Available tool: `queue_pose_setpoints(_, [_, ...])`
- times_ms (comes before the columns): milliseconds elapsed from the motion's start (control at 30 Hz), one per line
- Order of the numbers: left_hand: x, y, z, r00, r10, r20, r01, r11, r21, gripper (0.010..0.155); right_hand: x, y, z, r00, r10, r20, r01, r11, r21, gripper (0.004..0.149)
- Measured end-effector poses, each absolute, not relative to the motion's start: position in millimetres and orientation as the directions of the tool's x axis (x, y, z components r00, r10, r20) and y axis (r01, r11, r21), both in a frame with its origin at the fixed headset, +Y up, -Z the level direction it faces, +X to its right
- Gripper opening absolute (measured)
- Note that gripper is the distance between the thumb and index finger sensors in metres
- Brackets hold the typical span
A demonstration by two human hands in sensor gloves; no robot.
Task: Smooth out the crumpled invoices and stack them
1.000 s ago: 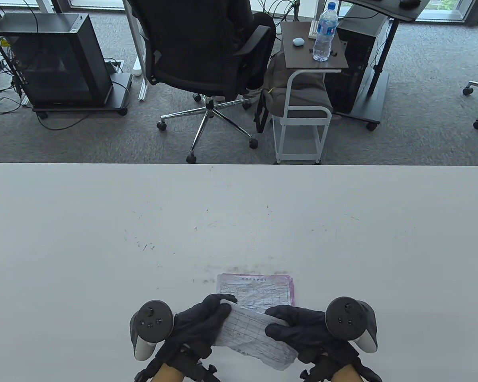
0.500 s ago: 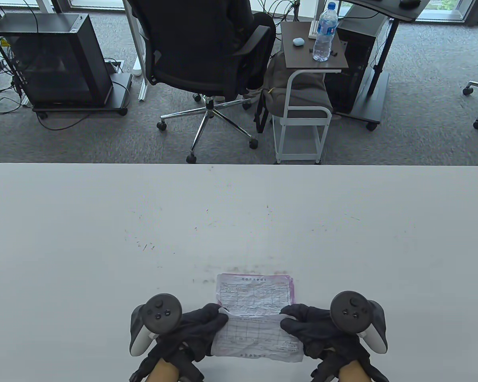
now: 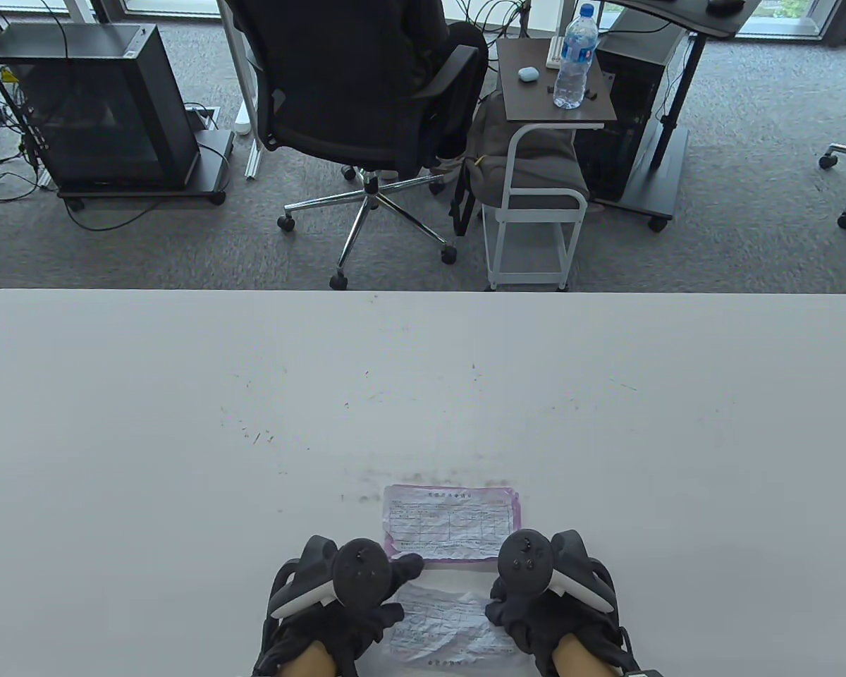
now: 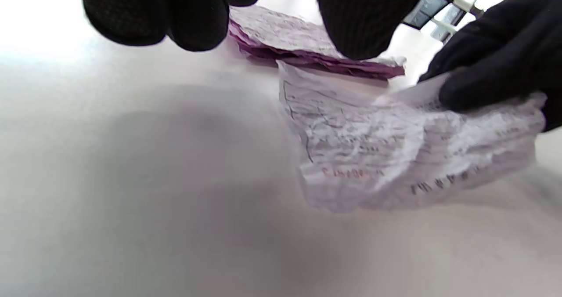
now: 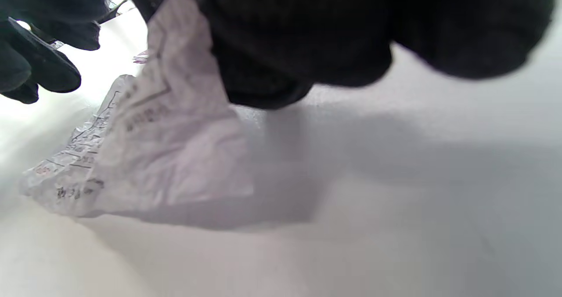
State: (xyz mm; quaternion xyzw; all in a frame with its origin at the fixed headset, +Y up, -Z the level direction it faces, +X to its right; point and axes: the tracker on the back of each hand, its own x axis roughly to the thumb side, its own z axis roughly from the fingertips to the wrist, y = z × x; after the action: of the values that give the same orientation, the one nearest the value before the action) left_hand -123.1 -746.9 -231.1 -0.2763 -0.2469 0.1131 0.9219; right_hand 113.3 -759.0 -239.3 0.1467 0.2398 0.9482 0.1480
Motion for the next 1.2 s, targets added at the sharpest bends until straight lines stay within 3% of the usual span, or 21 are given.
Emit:
queue_pose_setpoints(133, [-111.6, -766.3, -227.2, 0.875, 0.258, 0.41, 0.089, 0.747, -0.659, 0.065, 112.0, -759.7, -238.3, -0.911, 0.334, 0.241, -0.189, -0.858, 0.478, 0.041])
queue_pose_setpoints(300, [-106.1, -776.6, -226.0, 0.89, 0.129, 0.437, 0.203, 0.746, -0.634, 0.07, 111.7, -760.6, -238.1, -0.904, 0.346, 0.252, -0.194, -0.855, 0.48, 0.041])
queue_pose_setpoints(533, [-109.3, -782.5, -223.0, 0.937, 0.117, 0.33, 0.178, 0.654, -0.736, 0.076, 118.5, -760.0, -238.4, -0.927, 0.307, 0.215, -0.185, -0.874, 0.448, 0.041])
queue_pose_setpoints(833, [-122.4, -793.9, -226.0, 0.936, 0.231, 0.265, 0.075, 0.605, -0.792, 0.087, 137.1, -761.9, -241.2, -0.956, 0.272, 0.115, -0.199, -0.881, 0.43, 0.041])
queue_pose_setpoints(1033, [-125.1, -795.4, -226.9, 0.931, 0.265, 0.251, 0.046, 0.596, -0.801, 0.088, 151.3, -751.9, -241.8, -0.989, 0.147, 0.012, -0.132, -0.914, 0.383, 0.041])
queue_pose_setpoints(1100, [-124.6, -795.0, -227.0, 0.932, 0.26, 0.253, 0.052, 0.594, -0.803, 0.088, 154.5, -738.0, -240.1, -0.989, 0.149, 0.017, -0.138, -0.953, 0.27, 0.043])
queue_pose_setpoints(1200, [-125.1, -795.1, -226.8, 0.932, 0.266, 0.246, 0.045, 0.588, -0.807, 0.088, 142.3, -725.3, -232.4, -0.938, 0.297, 0.178, -0.252, -0.938, 0.238, 0.047])
